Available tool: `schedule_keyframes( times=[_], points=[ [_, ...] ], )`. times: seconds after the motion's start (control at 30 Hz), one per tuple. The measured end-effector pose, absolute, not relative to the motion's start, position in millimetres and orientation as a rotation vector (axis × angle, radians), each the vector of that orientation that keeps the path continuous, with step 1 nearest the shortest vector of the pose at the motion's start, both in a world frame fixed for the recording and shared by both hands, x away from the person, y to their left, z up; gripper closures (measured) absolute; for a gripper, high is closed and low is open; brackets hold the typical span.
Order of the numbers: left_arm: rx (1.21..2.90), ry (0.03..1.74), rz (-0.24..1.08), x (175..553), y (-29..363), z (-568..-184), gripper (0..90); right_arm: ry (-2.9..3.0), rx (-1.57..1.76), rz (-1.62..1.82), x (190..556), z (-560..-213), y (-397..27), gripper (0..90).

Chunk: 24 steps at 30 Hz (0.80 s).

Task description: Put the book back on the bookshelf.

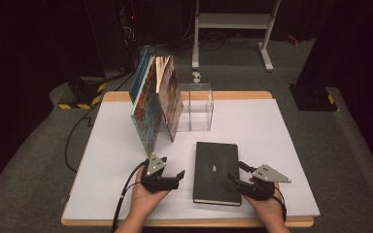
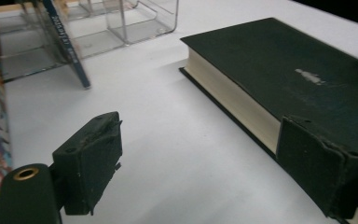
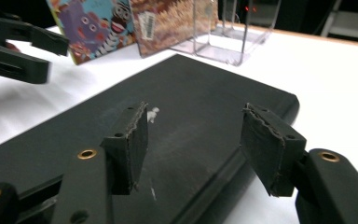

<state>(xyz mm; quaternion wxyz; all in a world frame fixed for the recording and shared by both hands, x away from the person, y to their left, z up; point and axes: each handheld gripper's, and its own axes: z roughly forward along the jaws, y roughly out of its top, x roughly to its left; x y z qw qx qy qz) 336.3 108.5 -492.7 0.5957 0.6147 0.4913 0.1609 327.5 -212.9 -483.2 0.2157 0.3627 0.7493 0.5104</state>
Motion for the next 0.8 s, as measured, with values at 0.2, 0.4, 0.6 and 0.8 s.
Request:
schedule_keyframes(
  times=[0.2, 0.4, 0.6, 0.8],
  points=[
    [1.426, 1.106, 0.265, 327, 97, -491, 14.2, 2.125, 1.085, 1.358, 330, -480, -213, 37.3],
    [1.481, 1.07, 0.191, 317, 73, -494, 14.2, 2.146, 1.157, 1.334, 317, -489, -217, 25.7],
    [1.512, 1.06, 0.124, 314, 49, -500, 14.5, 2.193, 1.189, 1.342, 317, -494, -212, 21.7],
    [1.519, 1.061, 0.111, 316, 42, -504, 12.1, 2.22, 1.217, 1.356, 318, -497, -212, 20.3]
  ],
)
